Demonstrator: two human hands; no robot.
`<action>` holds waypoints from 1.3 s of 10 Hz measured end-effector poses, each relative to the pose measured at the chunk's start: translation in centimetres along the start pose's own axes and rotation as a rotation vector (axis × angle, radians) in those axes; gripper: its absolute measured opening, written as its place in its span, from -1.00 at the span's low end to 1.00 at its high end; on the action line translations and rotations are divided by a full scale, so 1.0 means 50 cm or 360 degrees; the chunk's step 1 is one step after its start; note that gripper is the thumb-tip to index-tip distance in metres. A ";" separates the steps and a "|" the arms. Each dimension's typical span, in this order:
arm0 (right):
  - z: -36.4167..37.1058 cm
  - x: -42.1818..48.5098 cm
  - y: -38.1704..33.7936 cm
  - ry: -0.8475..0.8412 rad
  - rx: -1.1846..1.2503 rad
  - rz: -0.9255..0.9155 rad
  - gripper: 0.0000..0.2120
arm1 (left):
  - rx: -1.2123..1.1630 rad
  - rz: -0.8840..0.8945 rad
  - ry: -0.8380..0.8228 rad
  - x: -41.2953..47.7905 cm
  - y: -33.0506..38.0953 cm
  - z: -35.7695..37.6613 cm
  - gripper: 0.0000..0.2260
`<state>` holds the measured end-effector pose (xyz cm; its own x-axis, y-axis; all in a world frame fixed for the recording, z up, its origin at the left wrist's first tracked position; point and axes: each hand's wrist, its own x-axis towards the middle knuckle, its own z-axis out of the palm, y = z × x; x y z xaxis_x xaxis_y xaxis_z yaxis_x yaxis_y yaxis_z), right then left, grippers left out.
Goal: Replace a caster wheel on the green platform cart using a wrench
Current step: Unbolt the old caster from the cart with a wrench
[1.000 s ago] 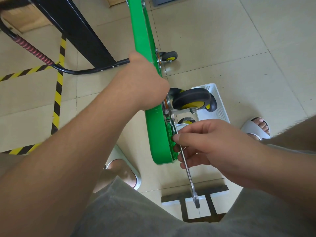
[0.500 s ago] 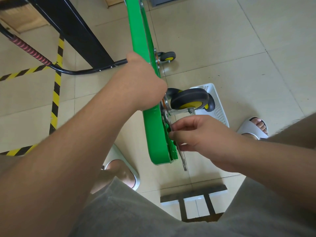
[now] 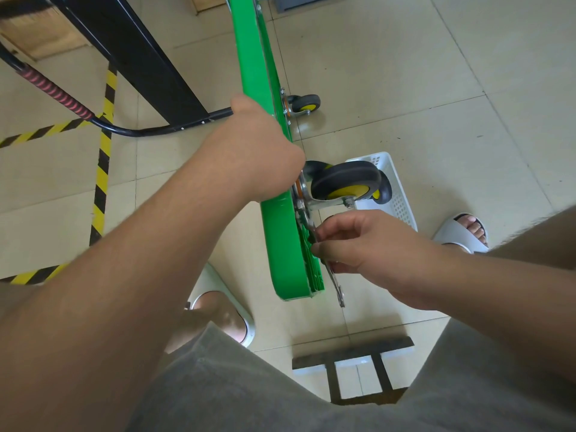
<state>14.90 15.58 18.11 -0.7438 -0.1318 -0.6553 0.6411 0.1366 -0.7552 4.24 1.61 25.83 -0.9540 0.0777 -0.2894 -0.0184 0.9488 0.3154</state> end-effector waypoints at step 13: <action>0.003 0.022 0.003 0.0045 -0.0033 -0.0196 -0.89 | 0.0010 -0.0111 -0.0158 -0.005 0.014 -0.010 -0.68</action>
<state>14.21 15.33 17.30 -0.8217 -0.1211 -0.5568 0.5410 0.1414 -0.8291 4.30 2.09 26.58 -0.9163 0.0410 -0.3984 -0.0815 0.9548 0.2858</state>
